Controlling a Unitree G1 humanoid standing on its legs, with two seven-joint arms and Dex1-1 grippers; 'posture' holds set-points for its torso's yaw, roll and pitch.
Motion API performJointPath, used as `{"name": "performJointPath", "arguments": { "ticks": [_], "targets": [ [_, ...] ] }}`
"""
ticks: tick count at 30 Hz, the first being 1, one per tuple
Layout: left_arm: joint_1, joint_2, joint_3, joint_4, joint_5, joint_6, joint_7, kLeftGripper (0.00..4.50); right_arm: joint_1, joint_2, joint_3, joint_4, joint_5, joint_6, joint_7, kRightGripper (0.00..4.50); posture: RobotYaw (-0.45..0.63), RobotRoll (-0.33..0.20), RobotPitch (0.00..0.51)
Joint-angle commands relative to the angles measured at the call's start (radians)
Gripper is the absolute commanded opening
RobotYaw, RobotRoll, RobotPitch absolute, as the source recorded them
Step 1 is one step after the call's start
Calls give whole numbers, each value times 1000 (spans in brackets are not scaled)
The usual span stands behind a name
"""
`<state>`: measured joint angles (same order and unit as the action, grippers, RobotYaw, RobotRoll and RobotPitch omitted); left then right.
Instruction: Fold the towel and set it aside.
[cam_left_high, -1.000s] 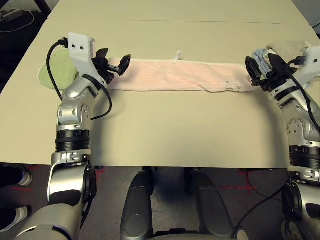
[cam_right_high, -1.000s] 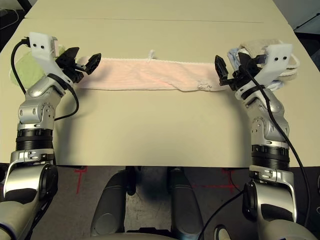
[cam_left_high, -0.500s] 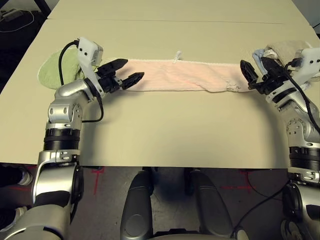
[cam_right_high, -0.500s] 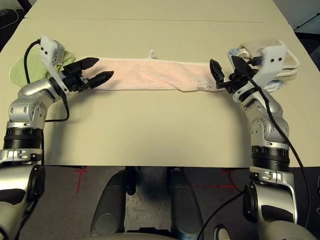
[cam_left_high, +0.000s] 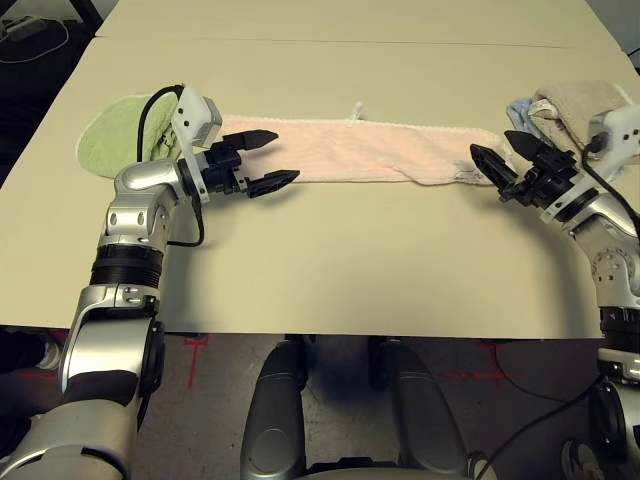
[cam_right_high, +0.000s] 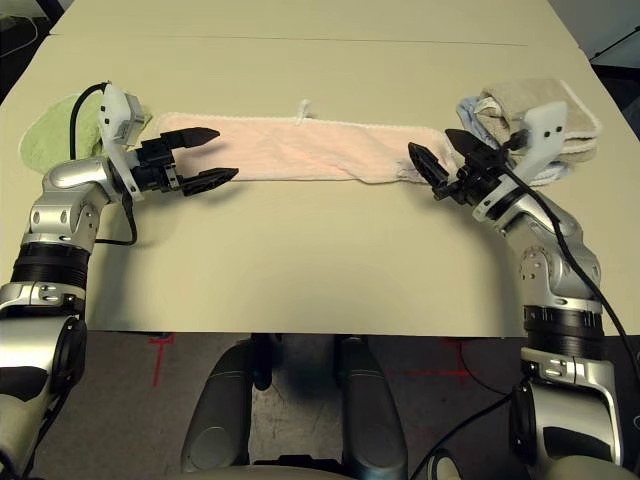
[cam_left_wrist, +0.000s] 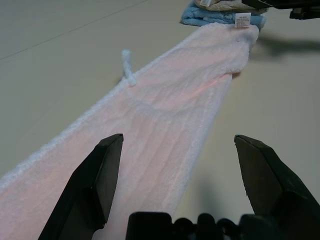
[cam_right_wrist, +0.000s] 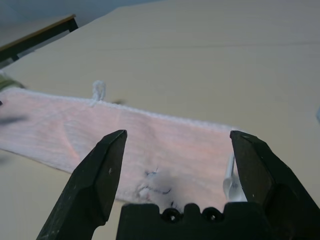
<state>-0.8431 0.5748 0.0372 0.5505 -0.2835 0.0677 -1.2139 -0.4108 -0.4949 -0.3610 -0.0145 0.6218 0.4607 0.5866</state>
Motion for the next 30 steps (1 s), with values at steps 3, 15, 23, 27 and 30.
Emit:
{"name": "performJointPath", "arguments": {
  "ticks": [3,15,23,27,30],
  "targets": [
    [-14,-3,-22,-26,3,4,-29,4500,81,-10,-64,-88,115,129,-37,4475,17,0,295],
    [-8,-6,-25,-47,10,20,2,4500,100,-17,-68,-74,146,168,-57,4475,5,0,298],
    [-3,-2,-26,-51,13,20,5,4500,100,-23,-60,-64,142,188,-61,4475,4,0,295],
    [3,-1,-25,-61,11,22,9,4500,100,-18,-68,-65,152,204,-73,4475,3,0,293],
    [11,-3,-25,-68,12,17,14,4500,110,-21,-62,-71,144,205,-76,4475,2,0,293]
  ]
}}
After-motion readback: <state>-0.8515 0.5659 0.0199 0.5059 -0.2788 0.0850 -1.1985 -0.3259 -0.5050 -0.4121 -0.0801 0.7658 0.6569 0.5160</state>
